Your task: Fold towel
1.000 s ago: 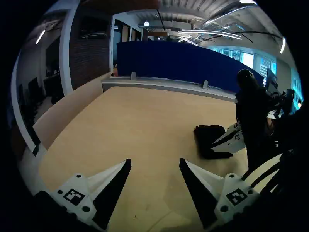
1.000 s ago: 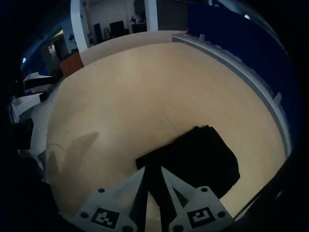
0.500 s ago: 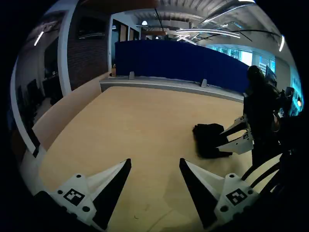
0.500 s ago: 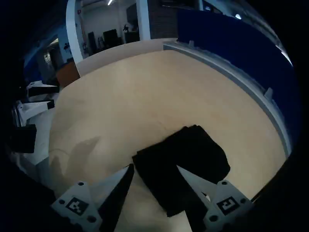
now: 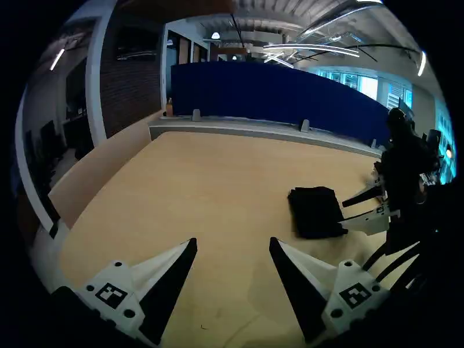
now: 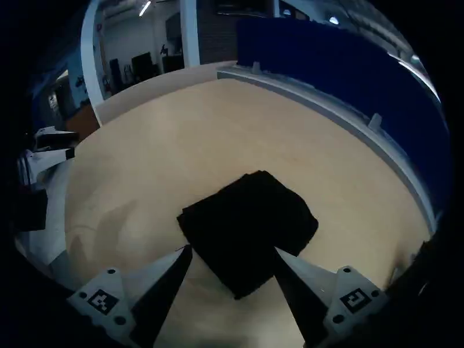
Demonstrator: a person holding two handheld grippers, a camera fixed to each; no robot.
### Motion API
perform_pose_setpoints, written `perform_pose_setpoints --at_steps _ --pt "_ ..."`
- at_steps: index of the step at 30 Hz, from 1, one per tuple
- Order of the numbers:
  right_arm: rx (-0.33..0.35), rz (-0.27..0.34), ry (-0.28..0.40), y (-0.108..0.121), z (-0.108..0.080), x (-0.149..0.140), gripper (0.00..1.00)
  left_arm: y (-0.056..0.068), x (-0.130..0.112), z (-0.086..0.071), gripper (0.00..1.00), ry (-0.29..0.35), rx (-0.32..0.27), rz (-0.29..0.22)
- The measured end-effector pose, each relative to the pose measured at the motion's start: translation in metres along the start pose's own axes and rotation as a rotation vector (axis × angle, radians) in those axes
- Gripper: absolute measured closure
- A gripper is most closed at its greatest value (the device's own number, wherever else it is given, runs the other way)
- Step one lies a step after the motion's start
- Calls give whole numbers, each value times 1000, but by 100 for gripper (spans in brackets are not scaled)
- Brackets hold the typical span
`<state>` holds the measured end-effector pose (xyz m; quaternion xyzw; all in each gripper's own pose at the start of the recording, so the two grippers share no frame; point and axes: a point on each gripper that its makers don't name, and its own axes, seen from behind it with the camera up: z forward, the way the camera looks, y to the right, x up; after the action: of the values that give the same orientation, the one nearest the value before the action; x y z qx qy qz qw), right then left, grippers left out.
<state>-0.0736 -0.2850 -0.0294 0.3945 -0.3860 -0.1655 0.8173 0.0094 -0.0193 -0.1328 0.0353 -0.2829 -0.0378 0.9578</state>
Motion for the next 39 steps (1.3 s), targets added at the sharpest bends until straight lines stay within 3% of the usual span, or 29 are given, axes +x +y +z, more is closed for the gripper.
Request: perform_pose_setpoints --at_steps 13,19,24,30,39 --pt "-40 62 -65 11 -5 -52 4 3 -1 -2 7 -1 -6 5" --pt "-50 101 -76 12 1 -63 31 4 -1 -1 7 -3 -7 3" --pt "-38 132 -80 10 5 -66 45 4 -1 -1 7 -4 -8 4" --pt "-56 162 -98 14 9 -70 74 4 -2 -1 7 -5 -9 5" --pt "-45 194 -80 16 4 -63 91 3 -2 4 7 -9 -11 9"
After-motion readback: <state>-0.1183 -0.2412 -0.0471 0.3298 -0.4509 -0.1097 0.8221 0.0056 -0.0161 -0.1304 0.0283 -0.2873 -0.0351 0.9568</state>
